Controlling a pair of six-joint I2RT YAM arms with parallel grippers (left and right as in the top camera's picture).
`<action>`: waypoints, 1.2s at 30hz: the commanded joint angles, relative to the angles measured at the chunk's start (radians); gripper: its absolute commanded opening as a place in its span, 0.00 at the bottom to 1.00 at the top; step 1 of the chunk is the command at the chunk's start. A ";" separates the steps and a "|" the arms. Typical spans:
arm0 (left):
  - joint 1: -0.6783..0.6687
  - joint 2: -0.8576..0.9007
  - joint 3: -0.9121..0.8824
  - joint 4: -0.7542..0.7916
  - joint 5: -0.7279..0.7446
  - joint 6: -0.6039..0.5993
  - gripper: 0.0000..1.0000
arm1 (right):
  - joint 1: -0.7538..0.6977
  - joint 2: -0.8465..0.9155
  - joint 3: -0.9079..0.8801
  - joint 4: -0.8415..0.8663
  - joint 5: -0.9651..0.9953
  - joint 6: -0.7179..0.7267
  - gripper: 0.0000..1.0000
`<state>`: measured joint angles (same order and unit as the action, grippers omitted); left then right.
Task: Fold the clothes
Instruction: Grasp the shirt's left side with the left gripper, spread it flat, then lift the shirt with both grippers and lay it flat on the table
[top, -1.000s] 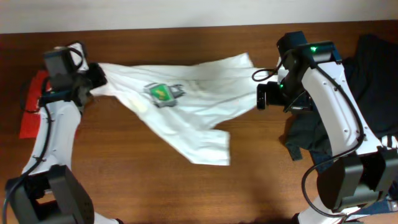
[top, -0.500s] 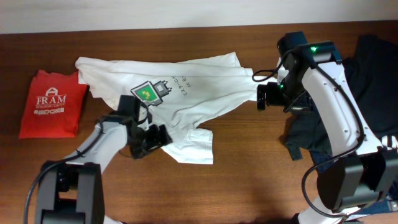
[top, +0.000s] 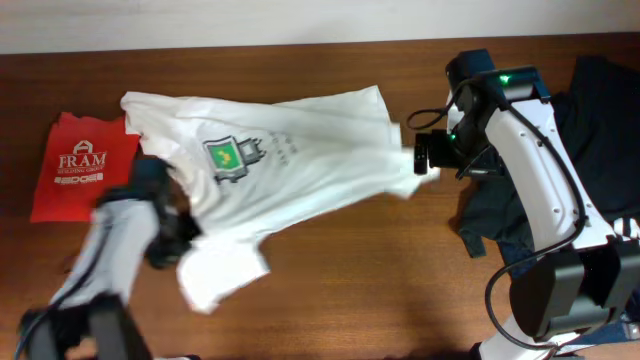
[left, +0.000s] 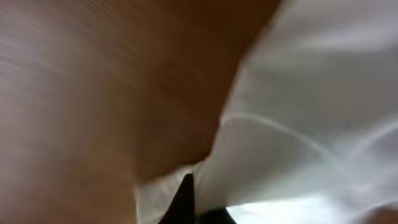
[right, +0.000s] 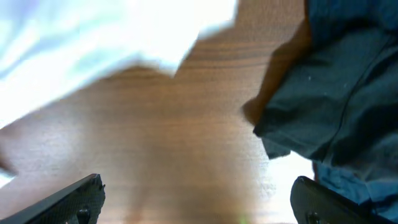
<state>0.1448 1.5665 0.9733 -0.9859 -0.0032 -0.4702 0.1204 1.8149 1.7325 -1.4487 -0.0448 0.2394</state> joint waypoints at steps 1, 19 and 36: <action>0.226 -0.132 0.077 -0.023 -0.042 0.076 0.00 | -0.004 0.038 -0.054 0.048 -0.008 0.051 0.99; 0.217 -0.125 0.040 -0.014 0.015 0.076 0.00 | 0.175 0.040 -0.644 0.493 -0.230 0.189 0.64; 0.217 -0.126 0.066 -0.015 0.054 0.127 0.00 | 0.154 0.000 -0.553 0.394 -0.178 0.158 0.04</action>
<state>0.3649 1.4418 1.0210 -1.0027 0.0036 -0.4072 0.3016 1.8618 1.0992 -0.9859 -0.2497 0.4225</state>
